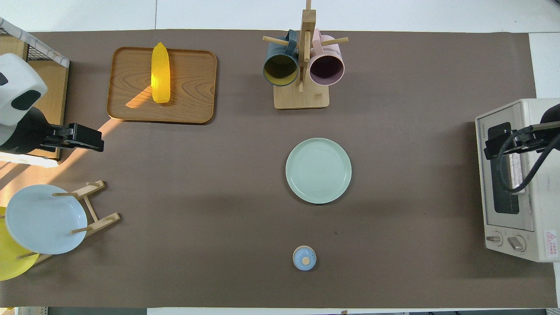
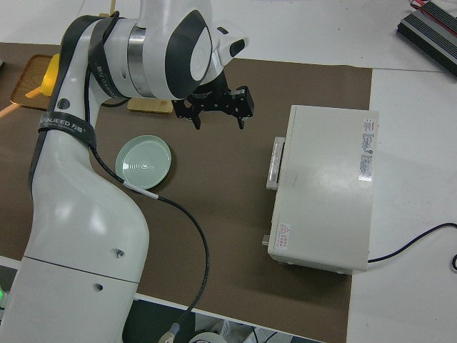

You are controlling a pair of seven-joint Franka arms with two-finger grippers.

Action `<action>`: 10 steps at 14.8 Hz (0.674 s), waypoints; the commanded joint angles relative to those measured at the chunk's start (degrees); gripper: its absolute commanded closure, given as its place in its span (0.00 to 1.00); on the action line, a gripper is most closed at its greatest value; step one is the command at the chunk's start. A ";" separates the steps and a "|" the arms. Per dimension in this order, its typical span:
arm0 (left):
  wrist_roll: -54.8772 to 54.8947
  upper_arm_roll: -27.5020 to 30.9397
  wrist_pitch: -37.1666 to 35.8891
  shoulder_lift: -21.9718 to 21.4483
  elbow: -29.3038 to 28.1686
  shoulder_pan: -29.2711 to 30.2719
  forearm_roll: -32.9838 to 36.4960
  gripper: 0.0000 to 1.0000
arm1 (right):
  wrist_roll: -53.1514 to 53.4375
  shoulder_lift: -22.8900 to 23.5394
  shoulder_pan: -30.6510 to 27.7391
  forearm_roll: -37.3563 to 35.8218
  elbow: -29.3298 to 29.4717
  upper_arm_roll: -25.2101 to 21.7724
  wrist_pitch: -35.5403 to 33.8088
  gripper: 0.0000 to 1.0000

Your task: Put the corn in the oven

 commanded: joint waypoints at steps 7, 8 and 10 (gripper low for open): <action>0.05 -0.42 2.27 -0.27 0.05 0.36 0.59 0.00 | 0.63 -0.07 -0.13 1.38 0.58 0.16 -0.88 0.00; 0.05 -0.42 2.72 -0.36 -0.13 0.45 0.59 0.00 | 0.63 -0.07 -0.13 1.38 0.58 0.16 -0.89 0.00; -0.56 -0.42 3.24 -0.45 -0.22 0.36 0.59 0.00 | 0.63 -0.07 -0.13 1.38 0.58 0.16 -0.80 0.00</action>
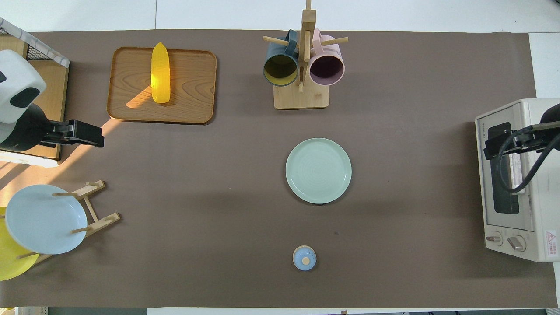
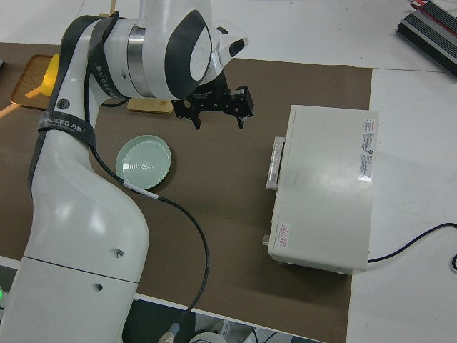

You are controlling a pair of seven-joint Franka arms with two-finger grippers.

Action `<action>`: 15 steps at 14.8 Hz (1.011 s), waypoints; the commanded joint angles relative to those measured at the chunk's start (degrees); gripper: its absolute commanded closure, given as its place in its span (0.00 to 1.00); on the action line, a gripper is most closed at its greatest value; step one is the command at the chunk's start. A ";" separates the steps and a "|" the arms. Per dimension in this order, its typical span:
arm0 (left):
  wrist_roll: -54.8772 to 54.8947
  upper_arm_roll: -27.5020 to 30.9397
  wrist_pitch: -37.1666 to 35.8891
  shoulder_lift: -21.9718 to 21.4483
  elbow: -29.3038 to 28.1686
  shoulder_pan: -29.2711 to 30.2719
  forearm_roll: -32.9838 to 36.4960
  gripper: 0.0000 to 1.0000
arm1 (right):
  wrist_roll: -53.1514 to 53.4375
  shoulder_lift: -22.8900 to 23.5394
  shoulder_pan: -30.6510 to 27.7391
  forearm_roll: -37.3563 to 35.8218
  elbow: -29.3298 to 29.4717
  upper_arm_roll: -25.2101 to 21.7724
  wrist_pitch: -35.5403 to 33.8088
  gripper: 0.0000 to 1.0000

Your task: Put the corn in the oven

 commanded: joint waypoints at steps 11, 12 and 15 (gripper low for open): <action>-0.21 -0.28 5.08 21.04 16.39 0.01 -1.70 0.00 | 0.63 -0.07 -0.22 1.38 0.58 0.16 -0.89 0.00; 0.14 -0.19 5.69 24.65 19.30 0.01 -1.43 0.00 | 0.63 -0.07 -0.22 1.38 0.58 0.16 -0.89 0.00; 1.90 -0.19 12.97 32.40 21.87 0.01 -1.34 0.00 | 0.63 -0.07 -0.22 1.38 0.58 0.16 -0.89 0.00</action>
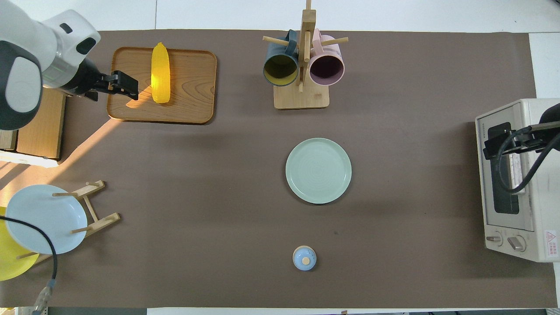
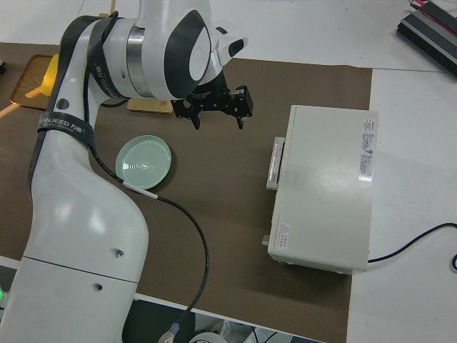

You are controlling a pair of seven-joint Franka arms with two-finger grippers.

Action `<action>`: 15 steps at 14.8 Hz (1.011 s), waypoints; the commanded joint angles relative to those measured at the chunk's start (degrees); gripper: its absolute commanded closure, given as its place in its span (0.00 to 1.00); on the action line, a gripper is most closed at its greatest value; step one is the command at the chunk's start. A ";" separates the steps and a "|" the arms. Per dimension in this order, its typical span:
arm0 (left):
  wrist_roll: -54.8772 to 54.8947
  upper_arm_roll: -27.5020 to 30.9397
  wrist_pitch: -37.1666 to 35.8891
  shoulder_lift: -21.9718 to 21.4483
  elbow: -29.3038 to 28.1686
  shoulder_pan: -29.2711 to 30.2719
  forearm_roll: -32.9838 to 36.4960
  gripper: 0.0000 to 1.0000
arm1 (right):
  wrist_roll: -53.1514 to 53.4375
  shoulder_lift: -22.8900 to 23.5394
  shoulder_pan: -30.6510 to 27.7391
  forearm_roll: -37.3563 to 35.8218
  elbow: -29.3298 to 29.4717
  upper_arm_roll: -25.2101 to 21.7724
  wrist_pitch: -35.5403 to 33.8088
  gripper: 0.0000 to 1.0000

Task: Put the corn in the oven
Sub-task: 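Move the left gripper to the yellow corn on the wooden tray and grasp it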

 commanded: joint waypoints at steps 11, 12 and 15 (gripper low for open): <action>6.77 0.04 18.36 23.53 13.63 -0.07 0.42 0.00 | 0.63 -0.07 -0.21 1.38 0.58 0.16 -0.89 0.00; 7.21 0.04 19.24 24.23 13.63 -0.16 0.42 0.00 | 0.63 -0.07 -0.21 1.38 0.58 0.16 -0.89 0.00; 7.91 0.04 19.07 24.24 13.63 -0.07 0.42 0.00 | 0.63 -0.07 -0.21 1.38 0.58 0.16 -0.80 0.00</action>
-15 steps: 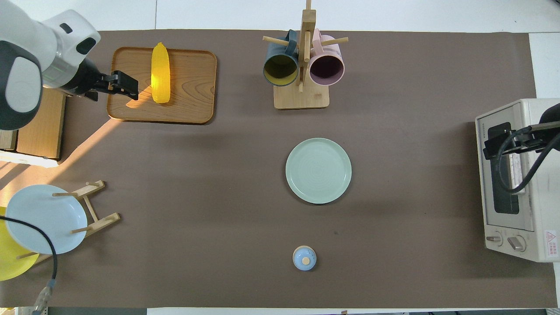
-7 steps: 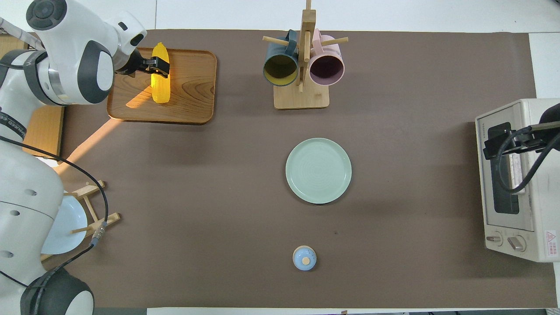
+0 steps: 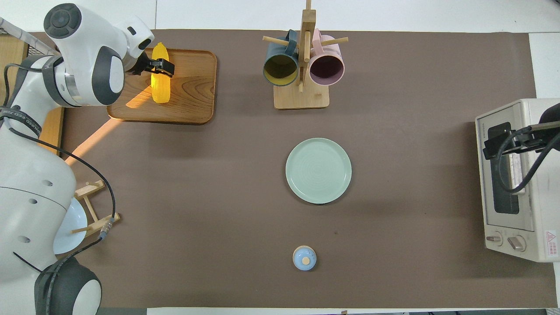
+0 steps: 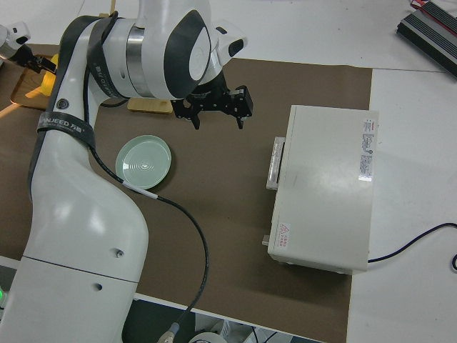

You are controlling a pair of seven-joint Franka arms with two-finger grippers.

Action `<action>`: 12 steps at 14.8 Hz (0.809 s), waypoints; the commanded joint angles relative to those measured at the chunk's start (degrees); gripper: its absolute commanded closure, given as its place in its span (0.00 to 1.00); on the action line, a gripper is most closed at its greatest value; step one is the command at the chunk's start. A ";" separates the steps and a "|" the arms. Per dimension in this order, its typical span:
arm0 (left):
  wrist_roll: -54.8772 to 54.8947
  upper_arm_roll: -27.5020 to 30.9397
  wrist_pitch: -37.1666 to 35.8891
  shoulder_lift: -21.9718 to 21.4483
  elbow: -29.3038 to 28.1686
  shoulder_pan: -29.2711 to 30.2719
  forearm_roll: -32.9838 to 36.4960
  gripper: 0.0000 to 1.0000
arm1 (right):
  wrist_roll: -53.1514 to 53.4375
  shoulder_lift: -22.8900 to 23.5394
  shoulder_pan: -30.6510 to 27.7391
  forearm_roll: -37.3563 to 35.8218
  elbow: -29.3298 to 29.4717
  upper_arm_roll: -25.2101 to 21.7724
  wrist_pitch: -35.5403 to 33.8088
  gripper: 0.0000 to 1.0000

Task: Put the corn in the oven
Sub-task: 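Lift the yellow corn off the wooden tray with the left gripper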

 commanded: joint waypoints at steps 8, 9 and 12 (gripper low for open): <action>1.46 0.19 0.10 1.07 1.72 -0.07 0.38 1.00 | 0.63 -0.07 -0.16 1.38 0.57 0.25 -0.71 0.00; 1.46 0.19 0.01 1.07 1.72 -0.07 0.38 1.00 | 0.63 -0.07 -0.07 1.38 0.57 0.34 -0.71 0.00; 1.38 0.10 -1.13 0.20 1.72 -0.07 -0.14 1.00 | 0.63 -0.07 -0.07 1.38 0.66 0.42 -0.71 0.00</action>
